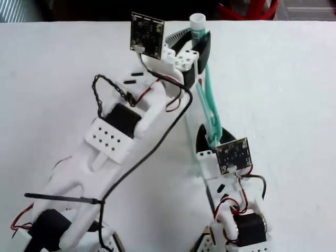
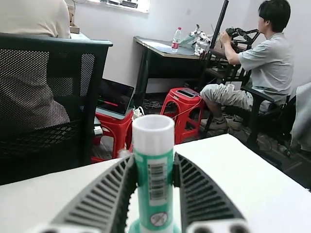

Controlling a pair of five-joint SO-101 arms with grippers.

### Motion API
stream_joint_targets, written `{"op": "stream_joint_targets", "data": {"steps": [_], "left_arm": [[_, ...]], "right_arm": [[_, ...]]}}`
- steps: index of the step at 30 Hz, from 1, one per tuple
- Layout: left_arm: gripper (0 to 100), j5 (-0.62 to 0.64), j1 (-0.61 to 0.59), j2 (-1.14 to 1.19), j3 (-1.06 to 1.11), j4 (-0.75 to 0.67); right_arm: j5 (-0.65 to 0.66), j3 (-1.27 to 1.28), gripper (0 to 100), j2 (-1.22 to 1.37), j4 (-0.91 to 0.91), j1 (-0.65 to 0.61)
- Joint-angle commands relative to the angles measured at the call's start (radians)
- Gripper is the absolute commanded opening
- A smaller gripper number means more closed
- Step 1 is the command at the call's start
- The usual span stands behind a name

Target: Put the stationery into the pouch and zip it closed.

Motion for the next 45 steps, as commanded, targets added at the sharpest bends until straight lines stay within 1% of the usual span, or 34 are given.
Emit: {"op": "stream_joint_targets", "data": {"steps": [1,9,12,14,16,17,21,26,29,33,36,38,41,45], "left_arm": [[3,0.009,-0.013,0.016,-0.066,-0.005],[3,0.009,-0.013,0.018,-0.063,0.003],[11,0.012,-0.01,0.018,-0.054,0.009],[15,0.064,-0.008,0.018,-0.052,0.044],[16,0.112,-0.007,0.018,-0.072,0.086],[16,0.117,-0.007,0.016,-0.087,0.11],[16,0.117,-0.007,0.016,-0.152,0.212],[16,0.117,-0.015,0.016,-0.221,0.299],[16,0.117,-0.047,0.021,-0.239,0.313],[16,0.115,-0.05,0.016,-0.221,0.319],[16,0.097,-0.059,0.001,-0.259,0.402],[16,0.068,-0.05,0.001,-0.278,0.44],[16,0.06,-0.016,0.005,-0.292,0.471],[16,0.058,-0.005,0.007,-0.358,0.557]], "right_arm": [[-0.005,0.008,1.9,0.008,0.027,0.015],[-0.005,0.008,1.9,0.008,0.027,0.015],[-0.005,0.008,1.9,0.008,0.027,0.015],[-0.005,0.008,1.9,0.008,0.027,0.015],[-0.005,0.008,1.9,0.008,0.027,0.015],[-0.005,0.008,1.9,0.008,0.027,0.015],[-0.005,0.008,1.9,0.008,0.027,0.015],[-0.005,0.006,1.9,0.008,0.027,0.015],[-0.005,0.006,1.9,0.008,0.027,0.015],[-0.005,0.006,1.9,0.008,0.027,0.015],[-0.005,0.006,1.9,0.008,0.027,0.016],[-0.005,0.006,1.9,0.008,0.027,0.016],[-0.005,0.006,2.2,0.008,0.027,0.021],[-0.012,-0.014,2.4,0.008,0.024,0.081]]}}
